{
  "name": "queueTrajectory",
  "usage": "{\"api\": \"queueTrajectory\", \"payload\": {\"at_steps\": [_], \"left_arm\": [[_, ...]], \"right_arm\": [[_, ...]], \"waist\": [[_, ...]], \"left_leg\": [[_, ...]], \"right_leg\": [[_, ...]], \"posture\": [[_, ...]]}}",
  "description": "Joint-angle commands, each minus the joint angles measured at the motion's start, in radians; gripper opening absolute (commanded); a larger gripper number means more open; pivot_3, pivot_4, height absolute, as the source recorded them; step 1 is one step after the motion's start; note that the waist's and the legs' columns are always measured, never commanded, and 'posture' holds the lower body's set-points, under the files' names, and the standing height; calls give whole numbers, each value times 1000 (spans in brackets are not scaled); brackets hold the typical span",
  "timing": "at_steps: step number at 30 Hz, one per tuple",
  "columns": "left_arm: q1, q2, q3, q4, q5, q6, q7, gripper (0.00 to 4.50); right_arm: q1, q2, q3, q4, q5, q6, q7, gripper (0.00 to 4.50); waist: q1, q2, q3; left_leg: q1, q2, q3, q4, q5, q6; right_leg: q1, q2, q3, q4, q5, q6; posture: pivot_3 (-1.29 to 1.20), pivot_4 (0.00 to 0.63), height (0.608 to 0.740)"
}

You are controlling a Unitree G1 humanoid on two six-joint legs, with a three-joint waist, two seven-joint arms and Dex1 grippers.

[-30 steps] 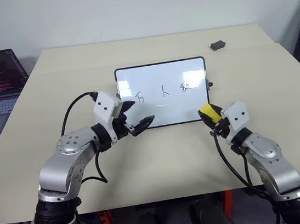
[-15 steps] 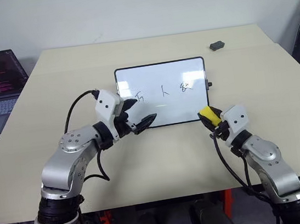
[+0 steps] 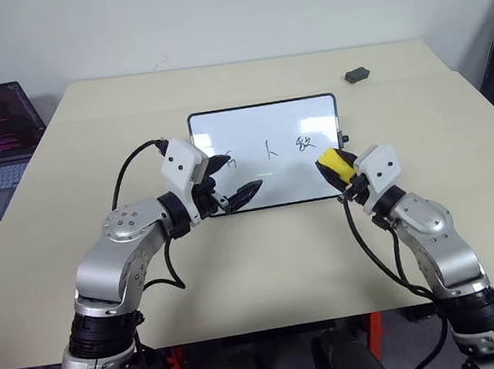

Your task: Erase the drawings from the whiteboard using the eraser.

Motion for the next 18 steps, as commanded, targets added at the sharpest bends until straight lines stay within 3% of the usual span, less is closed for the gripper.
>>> {"api": "queueTrajectory", "payload": {"at_steps": [1, 18], "left_arm": [[-43, 6, -5, 10, -3, -4, -27, 4500], [-51, 35, 1, 16, -4, 13, -61, 4500]], "right_arm": [[-77, 12, -9, 52, -11, -61, -3, 1317], [-441, 94, -27, 867, -119, -473, -122, 1309]], "waist": [[0, 0, 0], [-4, 0, 0]], "left_leg": [[0, 0, 0, 0, 0, 0], [0, 0, 1, 0, 0, 0]], "right_leg": [[0, 0, 0, 0, 0, 0], [-1, -5, 0, 0, 1, -1]], "posture": [[0, 150, 740], [0, 150, 740]]}}
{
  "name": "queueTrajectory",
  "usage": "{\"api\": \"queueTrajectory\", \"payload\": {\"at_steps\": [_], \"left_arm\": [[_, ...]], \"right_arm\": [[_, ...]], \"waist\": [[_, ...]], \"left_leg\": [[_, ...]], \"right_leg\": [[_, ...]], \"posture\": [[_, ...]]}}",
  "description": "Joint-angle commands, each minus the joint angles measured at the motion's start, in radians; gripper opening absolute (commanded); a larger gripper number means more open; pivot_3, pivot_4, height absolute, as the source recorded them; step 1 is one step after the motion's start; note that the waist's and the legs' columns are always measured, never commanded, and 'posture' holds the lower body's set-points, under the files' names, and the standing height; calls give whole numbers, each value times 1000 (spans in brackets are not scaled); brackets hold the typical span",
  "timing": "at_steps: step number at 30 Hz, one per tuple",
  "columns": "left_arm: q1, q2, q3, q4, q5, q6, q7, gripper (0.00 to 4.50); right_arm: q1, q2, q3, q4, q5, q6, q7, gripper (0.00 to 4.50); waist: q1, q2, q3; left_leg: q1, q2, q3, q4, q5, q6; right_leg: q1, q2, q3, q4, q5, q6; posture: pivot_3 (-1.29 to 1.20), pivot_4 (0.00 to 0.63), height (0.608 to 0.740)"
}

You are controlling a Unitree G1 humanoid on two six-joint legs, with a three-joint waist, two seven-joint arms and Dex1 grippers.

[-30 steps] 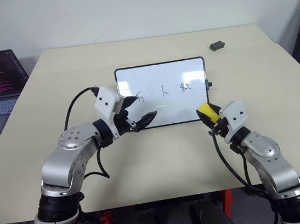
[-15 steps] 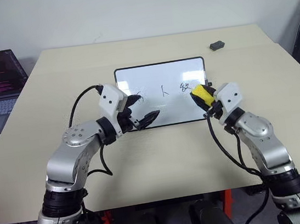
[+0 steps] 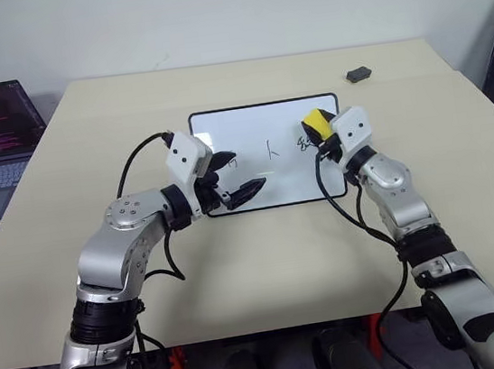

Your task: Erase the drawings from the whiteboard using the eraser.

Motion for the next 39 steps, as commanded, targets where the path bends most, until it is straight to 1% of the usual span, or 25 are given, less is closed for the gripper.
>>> {"api": "queueTrajectory", "payload": {"at_steps": [1, 4, 8, 12, 13, 14, 16, 18, 20, 23, 24, 29, 33, 37, 39], "left_arm": [[9, 21, 21, -47, -5, 7, -5, 4500], [14, 29, 28, -54, -7, 10, -3, 4500], [18, 38, 39, -60, -11, 15, 1, 4500], [24, 46, 44, -53, -8, 11, 1, 4500], [24, 47, 45, -52, -8, 9, 0, 4500], [24, 47, 46, -51, -8, 9, 0, 4500], [27, 47, 48, -47, -6, 5, -1, 4500], [29, 50, 51, -39, -3, 0, -4, 4500], [32, 54, 51, -33, 0, -5, -10, 4500], [37, 66, 51, -17, 14, -21, -17, 4500], [38, 68, 53, -14, 15, -23, -17, 4500], [55, 76, 61, -18, 18, -31, -21, 4500], [68, 70, 57, -35, 19, -31, -13, 4500], [79, 66, 57, -49, 17, -28, -9, 4500], [78, 65, 57, -48, 18, -30, -9, 4500]], "right_arm": [[-28, 7, -10, 141, -15, -82, -14, 1309], [-4, 17, 14, 194, -20, -98, 18, 1308], [69, 30, 46, 185, -23, -56, 79, 1308], [139, 17, 95, 124, -48, -21, 142, 1308], [145, 16, 92, 106, -44, -14, 142, 1308], [148, 15, 88, 88, -38, -6, 144, 1308], [145, 13, 79, 39, -30, -7, 139, 1308], [133, 14, 67, -45, -10, -4, 144, 1308], [124, 17, 50, -126, 16, 11, 147, 1308], [96, 23, 18, -201, 48, 30, 132, 1308], [82, 24, 9, -206, 51, 35, 122, 1308], [-7, 12, -2, -92, -15, 46, 29, 1308], [4, -3, 17, -24, -43, 85, 31, 1308], [82, -24, 36, -70, -58, 163, 68, 1308], [118, -31, 42, -97, -58, 212, 79, 1308]], "waist": [[-2, 0, 0], [-7, 0, 0], [-13, -2, -1], [-22, -3, -2], [-27, -3, -2], [-30, -3, -2], [-31, -3, -2], [-31, -3, -2], [-31, -2, -1], [-30, -2, -1], [-30, -2, -1], [-25, -2, -1], [-19, -2, -1], [-18, -3, -2], [-19, -3, -2]], "left_leg": [[0, 0, 0, 0, 0, 0], [1, 0, 0, 0, 0, 0], [5, 0, 0, 1, 0, 0], [14, -1, 1, 1, 0, 0], [19, -1, 1, 1, 0, 0], [23, 0, 2, 1, 0, 0], [27, 0, 2, 1, 0, 0], [27, 0, 2, 1, 1, 0], [26, 0, 2, 1, 1, 0], [17, 1, 2, 1, 0, 0], [14, 1, 2, 1, 0, -1], [-3, 1, 1, 0, -1, -2], [-4, 1, 1, 0, -1, -2], [-4, 0, 2, 1, -1, -2], [0, 0, 2, 2, -1, -2]], "right_leg": [[0, 0, 0, 0, 0, 0], [0, 0, 0, 1, 0, 0], [3, 0, 0, 4, 0, 0], [10, 0, 3, 8, 0, 0], [14, 0, 3, 8, -1, 0], [19, 1, 3, 7, -4, 4], [22, 2, 4, 8, -4, 4], [22, 3, 4, 9, -4, 4], [20, 6, 4, 9, -4, 4], [11, 7, 4, 9, -5, 4], [7, 6, 4, 11, -2, -1], [-9, 1, 3, 11, -1, -2], [-11, 1, 3, 11, -1, -2], [-10, 0, 3, 11, -1, -2], [-5, 0, 3, 11, -1, -2]], "posture": [[0, 150, 740], [0, 150, 740], [0, 150, 740], [0, 150, 740], [0, 150, 740], [0, 150, 740], [0, 150, 740], [0, 150, 740], [0, 150, 740], [0, 150, 740], [0, 150, 740], [0, 150, 740], [0, 150, 740], [0, 150, 740], [0, 150, 740]]}}
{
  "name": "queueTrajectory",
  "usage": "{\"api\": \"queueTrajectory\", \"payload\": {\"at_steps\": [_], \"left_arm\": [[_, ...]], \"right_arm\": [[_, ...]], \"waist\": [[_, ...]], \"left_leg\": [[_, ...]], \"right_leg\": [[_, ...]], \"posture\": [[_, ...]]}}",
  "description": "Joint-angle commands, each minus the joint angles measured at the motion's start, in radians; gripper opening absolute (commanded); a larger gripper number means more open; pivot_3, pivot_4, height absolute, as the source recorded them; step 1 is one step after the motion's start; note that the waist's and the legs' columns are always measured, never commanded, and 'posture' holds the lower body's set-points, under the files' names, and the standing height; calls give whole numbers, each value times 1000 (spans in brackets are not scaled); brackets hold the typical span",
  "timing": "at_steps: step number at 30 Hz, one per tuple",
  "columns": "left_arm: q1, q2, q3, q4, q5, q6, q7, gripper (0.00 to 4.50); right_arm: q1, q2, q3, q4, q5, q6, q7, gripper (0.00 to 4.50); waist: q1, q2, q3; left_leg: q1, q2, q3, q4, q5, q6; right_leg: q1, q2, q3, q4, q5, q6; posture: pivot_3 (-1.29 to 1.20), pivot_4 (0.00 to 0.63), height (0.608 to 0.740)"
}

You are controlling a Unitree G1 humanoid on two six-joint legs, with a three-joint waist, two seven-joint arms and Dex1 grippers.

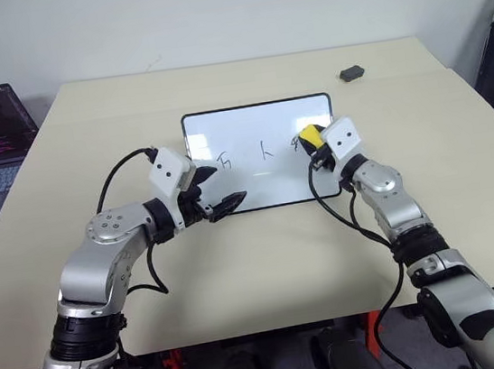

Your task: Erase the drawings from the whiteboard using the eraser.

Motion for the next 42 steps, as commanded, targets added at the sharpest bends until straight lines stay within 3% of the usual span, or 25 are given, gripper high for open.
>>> {"api": "queueTrajectory", "payload": {"at_steps": [1, 7, 14, 25, 33, 42], "left_arm": [[-4, 1, 17, -41, 1, -20, 4, 4500], [-17, -2, 14, -29, 3, -25, 1, 4500], [-17, -7, 21, -35, 1, -16, 15, 4500], [-23, -17, 19, -54, -3, -8, 31, 4500], [-17, -16, 22, -65, -7, 0, 37, 4500], [-14, -17, 21, -67, -14, 11, 38, 4500]], "right_arm": [[60, -19, 13, -25, -14, 108, 21, 1308], [118, -3, 20, -127, 8, 239, 40, 1308], [50, 48, -10, -224, 62, 114, 48, 1307], [-181, 77, -16, 160, 15, -53, -43, 1307], [-76, 64, 26, 141, -24, 64, -23, 1307], [31, 4, 78, 3, -59, 236, 32, 1306]], "waist": [[-2, 0, 0], [-3, -1, 0], [-8, 0, 0], [1, 1, 1], [-4, 0, 1], [-4, -1, 0]], "left_leg": [[3, 0, 0, 0, 0, 0], [12, 0, 1, 0, 0, 0], [13, 2, 3, -1, 0, 0], [-3, 2, -1, -2, -1, -1], [1, 1, -1, -1, -1, -1], [18, 1, 0, -1, 0, 0]], "right_leg": [[3, 0, 0, 0, 0, 0], [11, 2, 1, 0, -3, 5], [10, 4, 3, 0, -3, 5], [-1, 1, -1, -4, 0, 0], [1, 0, -1, -1, 0, 0], [18, 1, 0, -2, -4, 5]], "posture": [[0, 150, 740], [0, 150, 740], [0, 150, 740], [0, 150, 740], [0, 150, 740], [0, 150, 740]]}}
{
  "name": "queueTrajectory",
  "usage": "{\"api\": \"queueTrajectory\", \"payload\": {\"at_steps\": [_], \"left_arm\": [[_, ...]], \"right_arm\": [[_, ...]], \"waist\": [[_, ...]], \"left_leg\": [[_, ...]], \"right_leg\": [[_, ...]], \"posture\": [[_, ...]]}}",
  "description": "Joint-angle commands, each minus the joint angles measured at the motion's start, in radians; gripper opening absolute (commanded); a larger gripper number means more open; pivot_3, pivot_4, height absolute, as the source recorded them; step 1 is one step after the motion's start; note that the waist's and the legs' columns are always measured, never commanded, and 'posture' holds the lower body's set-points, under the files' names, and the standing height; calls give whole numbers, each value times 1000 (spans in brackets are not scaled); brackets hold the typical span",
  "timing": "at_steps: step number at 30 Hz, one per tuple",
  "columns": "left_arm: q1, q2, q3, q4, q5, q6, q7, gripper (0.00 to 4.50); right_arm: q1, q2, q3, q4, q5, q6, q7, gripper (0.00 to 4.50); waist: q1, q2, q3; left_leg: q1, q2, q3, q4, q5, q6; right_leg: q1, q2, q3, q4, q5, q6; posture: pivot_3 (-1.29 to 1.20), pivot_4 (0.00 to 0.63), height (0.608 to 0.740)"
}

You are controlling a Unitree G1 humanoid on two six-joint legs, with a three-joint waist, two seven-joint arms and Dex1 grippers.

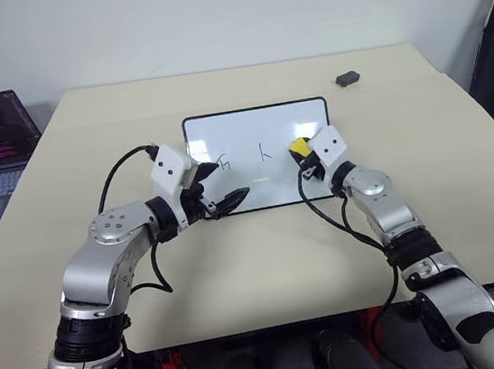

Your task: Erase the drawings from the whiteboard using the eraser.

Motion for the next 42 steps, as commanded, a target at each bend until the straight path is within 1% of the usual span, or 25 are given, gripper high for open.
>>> {"api": "queueTrajectory", "payload": {"at_steps": [1, 5, 7, 10, 12, 14, 15, 18, 20, 21, 22, 25, 28, 31, 33, 36, 42], "left_arm": [[-10, 4, 17, -40, -8, -4, 0, 4500], [-10, 6, 22, -40, -8, -2, 0, 4500], [-8, 6, 23, -38, -7, -4, 1, 4500], [1, 6, 25, -50, -10, 0, 3, 4500], [5, 5, 27, -53, -11, 2, 5, 4500], [8, 5, 28, -55, -11, 3, 6, 4500], [10, 5, 28, -58, -12, 4, 8, 4500], [18, 4, 30, -68, -15, 9, 13, 4500], [23, 4, 32, -74, -17, 11, 17, 4500], [24, 4, 32, -76, -18, 12, 19, 4500], [28, 6, 38, -80, -19, 15, 22, 4500], [36, 9, 49, -87, -23, 22, 31, 4500], [51, 7, 63, -93, -24, 30, 44, 4500], [68, -13, 83, -94, -25, 40, 83, 4500], [84, -34, 101, -97, -24, 43, 121, 4500], [110, -55, 110, -106, -15, 43, 159, 4500], [187, -66, 149, -156, -24, 56, 217, 4500]], "right_arm": [[58, -31, 38, -3, -43, 118, 35, 1306], [70, -37, 56, -78, -41, 136, 60, 1306], [55, -20, 37, -112, -11, 116, 57, 1306], [-4, 31, -23, -157, 62, 84, 35, 1305], [-50, 66, -63, -160, 105, 64, 19, 1305], [-94, 80, -80, -125, 106, 57, -6, 1305], [-113, 83, -83, -94, 97, 42, -20, 1305], [-146, 87, -73, -3, 71, 14, -46, 1304], [-147, 85, -59, 31, 58, 15, -42, 1304], [-144, 84, -54, 39, 54, 14, -37, 1304], [-121, 74, -42, 34, 45, 28, -23, 1304], [-66, 50, -25, 5, 35, 56, -2, 1303], [-8, 29, -12, -54, 29, 77, 21, 1303], [9, 23, -29, -95, 38, 55, 5, 1302], [12, 27, -57, -139, 63, 26, -9, 1302], [42, 27, -87, -242, 117, 36, 13, 1302], [211, -16, -124, -489, 227, 88, 97, 1302]], "waist": [[0, 0, 0], [-1, 0, 0], [-4, 0, 0], [-8, 0, 0], [-11, 1, 2], [-11, 1, 2], [-9, 1, 2], [-1, 1, 2], [2, 1, 2], [2, 1, 2], [3, 1, 2], [2, 0, 1], [2, 0, 1], [2, 0, 1], [2, 0, 1], [2, 1, 2], [6, 1, 2]], "left_leg": [[3, 0, 0, 0, 0, 0], [6, 1, 0, 0, 0, 0], [6, 1, 0, 0, 0, 0], [4, 2, 0, -1, 0, 0], [-2, 2, 0, -1, 0, 0], [-10, 1, 0, -1, 0, 0], [-14, 1, -1, -1, 0, 0], [-20, 1, -2, -2, 0, -1], [-23, 2, -1, -2, -1, -1], [-27, 2, -1, -2, -1, -2], [-30, 1, -2, -1, -1, -2], [-30, 0, -1, 0, -1, -2], [-26, 0, -2, 0, -1, -1], [-21, 0, -1, 0, -1, -1], [-17, 0, -1, 0, -1, -1], [-17, 0, -1, 0, -1, -1], [-21, 1, -3, -2, -2, -3]], "right_leg": [[3, 0, 0, -1, 0, 0], [7, 1, 0, -2, 0, 0], [7, 1, 0, -3, 0, 0], [5, 1, 0, -3, 0, 0], [-1, 2, 1, -2, 0, 0], [-11, 1, 1, 1, 1, -2], [-14, 1, 0, 1, 3, -5], [-20, 0, -2, 0, 3, -5], [-22, 0, -2, -2, 3, -5], [-25, -1, -2, -2, 3, -5], [-27, -1, -2, -2, 3, -6], [-27, -3, -2, -2, 3, -5], [-24, -3, -3, -1, 3, -5], [-21, -2, -2, 1, 3, -5], [-17, -1, -2, 1, 3, -5], [-17, -1, -2, 0, 3, -5], [-19, -1, -3, -3, 2, -4]], "posture": [[0, 150, 740], [0, 150, 740], [0, 150, 740], [0, 150, 740], [0, 150, 740], [0, 150, 740], [0, 150, 740], [0, 150, 740], [0, 150, 740], [0, 150, 740], [0, 150, 740], [0, 150, 740], [0, 150, 740], [0, 150, 740], [0, 150, 740], [0, 150, 740], [0, 150, 740]]}}
